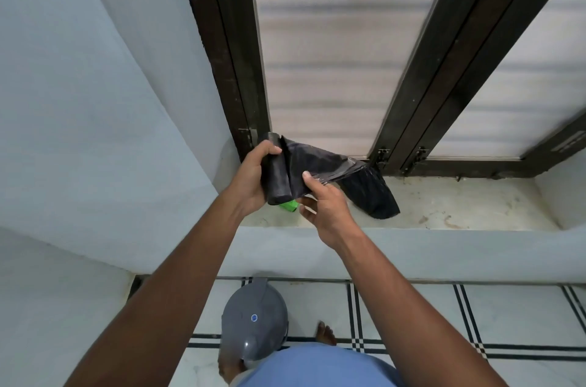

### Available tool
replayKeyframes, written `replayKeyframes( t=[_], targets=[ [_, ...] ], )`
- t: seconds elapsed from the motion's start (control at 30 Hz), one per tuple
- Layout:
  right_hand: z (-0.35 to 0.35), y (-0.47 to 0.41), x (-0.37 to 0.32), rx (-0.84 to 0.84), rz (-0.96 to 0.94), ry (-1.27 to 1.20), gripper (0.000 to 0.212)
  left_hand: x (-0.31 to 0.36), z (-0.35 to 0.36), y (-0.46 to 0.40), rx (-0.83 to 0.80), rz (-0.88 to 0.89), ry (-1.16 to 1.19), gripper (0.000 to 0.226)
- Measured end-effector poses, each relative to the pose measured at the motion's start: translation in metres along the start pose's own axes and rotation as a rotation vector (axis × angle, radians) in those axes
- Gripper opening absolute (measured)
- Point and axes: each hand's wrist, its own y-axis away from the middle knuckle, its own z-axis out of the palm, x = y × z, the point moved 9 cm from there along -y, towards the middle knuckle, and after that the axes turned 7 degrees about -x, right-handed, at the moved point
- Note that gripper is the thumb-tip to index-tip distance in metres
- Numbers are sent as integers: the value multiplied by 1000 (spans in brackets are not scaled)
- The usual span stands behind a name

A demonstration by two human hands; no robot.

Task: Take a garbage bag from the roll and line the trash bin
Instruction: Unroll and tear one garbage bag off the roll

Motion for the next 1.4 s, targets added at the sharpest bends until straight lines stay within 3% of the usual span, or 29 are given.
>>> replayKeyframes(
  t=[0.07,0.17,0.33,0.5,0.6,0.67,0.77,0.87,0.97,1.1,1.3,1.4],
  targets=[
    [-8,-1,-6,54,-41,-31,19,0,-3,0,26,-7,-16,38],
    [-26,-2,-13,142,-92,-97,15,-2,-12,1,81,-23,2,35],
    [-43,2,-15,236,-107,-148,18,-6,-11,3,51,-55,-35,27],
    [-53,5,-14,321,-131,-171,18,-5,-13,3,82,-47,16,35],
    [-65,8,-11,379,-119,-197,24,-3,-10,3,20,-68,-22,42],
    [-66,7,-7,352,-88,-212,33,-2,-10,2,6,-68,-16,42],
    [-44,8,0,148,-5,-264,45,1,-4,5,-4,-70,-31,39],
    [-21,9,8,1,46,-219,32,2,6,10,-7,-71,-143,34],
    [-30,5,5,95,15,-221,19,7,5,12,31,-37,-158,38],
    [-53,2,-3,223,-56,-226,27,6,-4,10,68,-63,-140,38],
    [-20,11,4,46,17,-181,27,-1,1,4,65,-25,-209,46],
    [-28,8,1,125,-11,-176,16,5,-1,3,80,-7,-168,42]
  ],
)
